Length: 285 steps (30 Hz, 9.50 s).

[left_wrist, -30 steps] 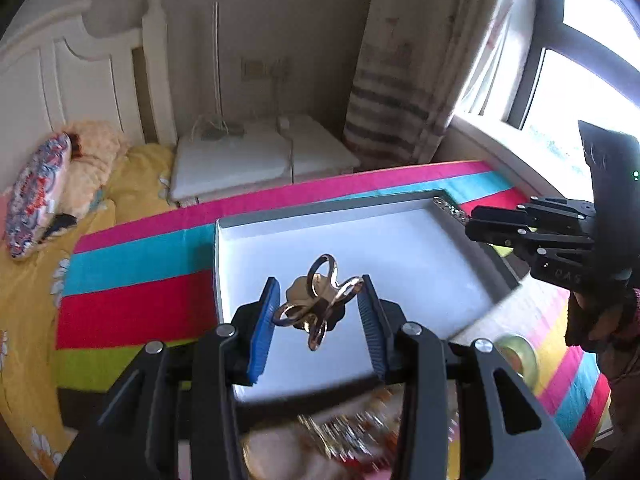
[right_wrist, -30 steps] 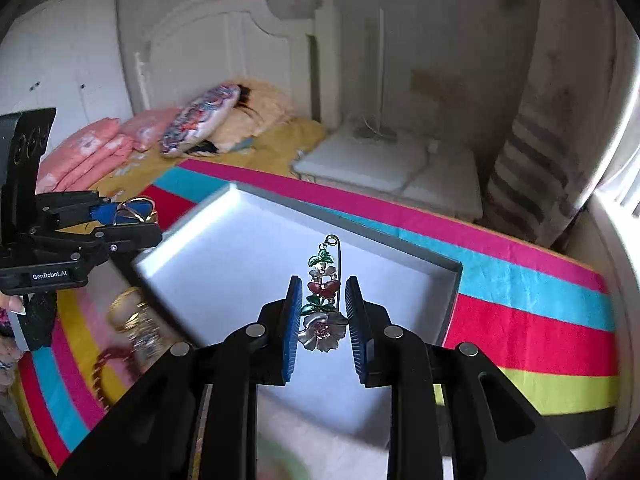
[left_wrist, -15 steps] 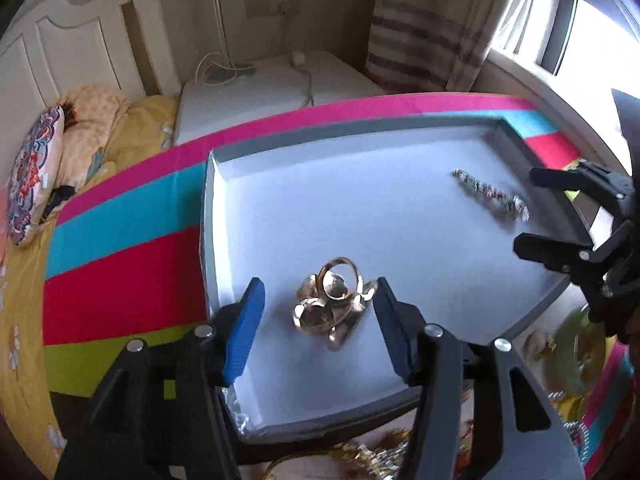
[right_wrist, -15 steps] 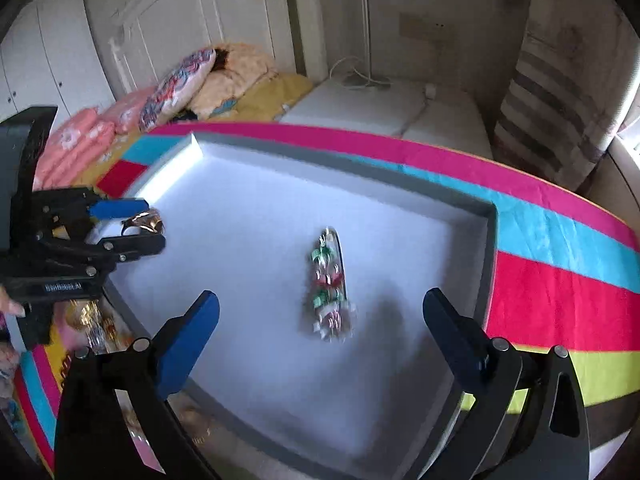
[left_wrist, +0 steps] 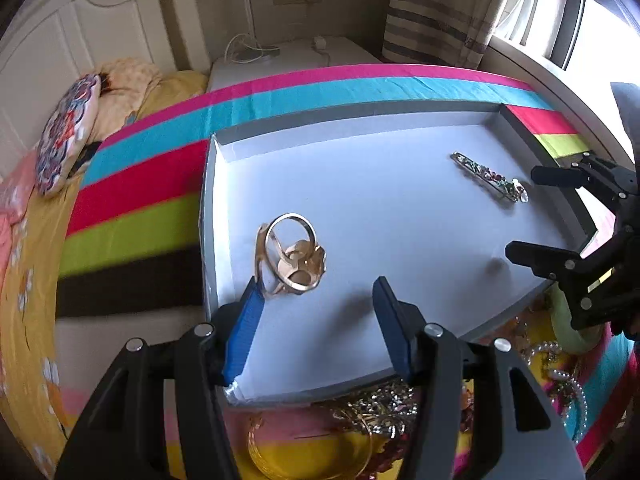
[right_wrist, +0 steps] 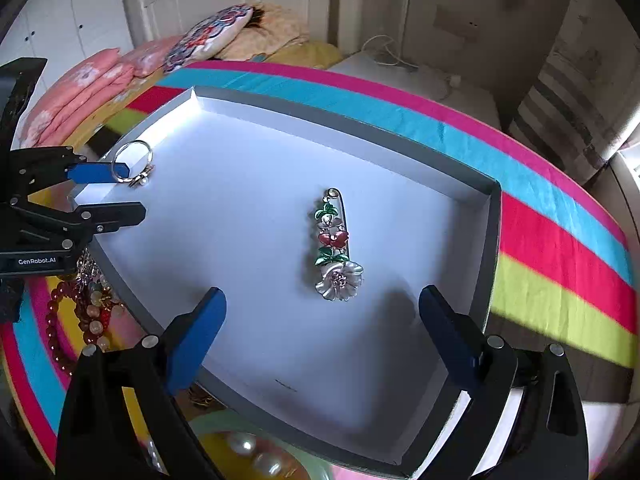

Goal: Organize jewelry

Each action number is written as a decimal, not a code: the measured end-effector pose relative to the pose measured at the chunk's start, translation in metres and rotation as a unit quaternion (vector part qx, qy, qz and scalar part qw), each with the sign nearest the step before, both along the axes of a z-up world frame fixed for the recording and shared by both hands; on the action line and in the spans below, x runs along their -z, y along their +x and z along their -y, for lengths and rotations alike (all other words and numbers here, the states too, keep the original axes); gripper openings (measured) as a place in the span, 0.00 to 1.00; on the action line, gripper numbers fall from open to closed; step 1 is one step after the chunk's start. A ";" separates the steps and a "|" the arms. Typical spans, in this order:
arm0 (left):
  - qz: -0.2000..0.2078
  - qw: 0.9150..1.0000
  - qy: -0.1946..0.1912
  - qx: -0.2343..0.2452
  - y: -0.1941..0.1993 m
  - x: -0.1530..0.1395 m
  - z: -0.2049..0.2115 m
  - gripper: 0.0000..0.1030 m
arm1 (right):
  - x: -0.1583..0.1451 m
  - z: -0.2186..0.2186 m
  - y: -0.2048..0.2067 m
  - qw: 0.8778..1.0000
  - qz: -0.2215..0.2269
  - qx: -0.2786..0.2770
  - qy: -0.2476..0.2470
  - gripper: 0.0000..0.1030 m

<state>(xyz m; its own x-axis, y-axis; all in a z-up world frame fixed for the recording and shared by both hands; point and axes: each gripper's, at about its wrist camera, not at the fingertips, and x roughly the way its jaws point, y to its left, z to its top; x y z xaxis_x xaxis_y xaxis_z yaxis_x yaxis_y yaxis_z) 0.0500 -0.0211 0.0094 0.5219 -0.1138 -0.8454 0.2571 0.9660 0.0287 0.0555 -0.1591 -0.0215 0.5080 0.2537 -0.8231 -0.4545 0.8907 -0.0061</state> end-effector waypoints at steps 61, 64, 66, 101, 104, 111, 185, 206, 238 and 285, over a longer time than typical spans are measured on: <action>0.126 0.958 -0.091 0.240 -0.313 0.009 0.074 0.98 | 0.000 0.022 -0.218 0.993 0.039 -0.029 0.104 0.15; 0.112 0.956 -0.097 0.254 -0.306 0.012 0.086 0.98 | -0.005 0.043 -0.223 0.985 0.041 -0.022 0.166 0.13; 0.095 0.955 -0.113 0.257 -0.295 0.015 0.093 0.98 | -0.010 0.055 -0.227 0.977 0.053 -0.018 0.204 0.04; 0.063 0.946 -0.255 0.189 -0.250 -0.047 0.035 0.52 | 0.014 0.028 -0.209 0.998 0.046 0.036 0.037 0.89; 0.060 0.952 -0.222 0.203 -0.270 -0.027 0.047 0.80 | 0.013 0.034 -0.209 0.997 0.050 0.037 0.051 0.82; 0.058 0.969 -0.118 0.210 -0.275 0.009 0.083 0.75 | 0.011 0.059 -0.214 0.988 0.052 0.051 0.133 0.75; 0.154 0.987 -0.053 0.004 -0.104 -0.054 0.007 0.98 | -0.044 -0.009 -0.149 0.989 0.105 0.005 0.105 0.91; 0.172 0.984 0.007 -0.042 -0.257 -0.005 -0.054 0.98 | -0.008 -0.039 -0.252 0.986 0.056 -0.047 0.147 0.94; 0.161 0.980 -0.110 -0.042 -0.284 -0.011 -0.083 0.97 | -0.005 -0.102 -0.263 0.991 0.076 -0.095 0.053 0.16; 0.130 0.988 -0.063 0.053 -0.275 -0.002 -0.029 0.03 | 0.004 -0.026 -0.259 0.996 0.044 -0.035 0.072 0.23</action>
<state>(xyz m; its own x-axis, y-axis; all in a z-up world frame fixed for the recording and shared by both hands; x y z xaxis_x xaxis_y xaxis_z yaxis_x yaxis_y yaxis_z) -0.2251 0.0076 0.0118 0.6990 -0.2752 -0.6601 0.3562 0.9343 -0.0123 -0.2039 -0.1333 -0.0251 0.5529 0.4041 -0.7287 -0.5196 0.8509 0.0776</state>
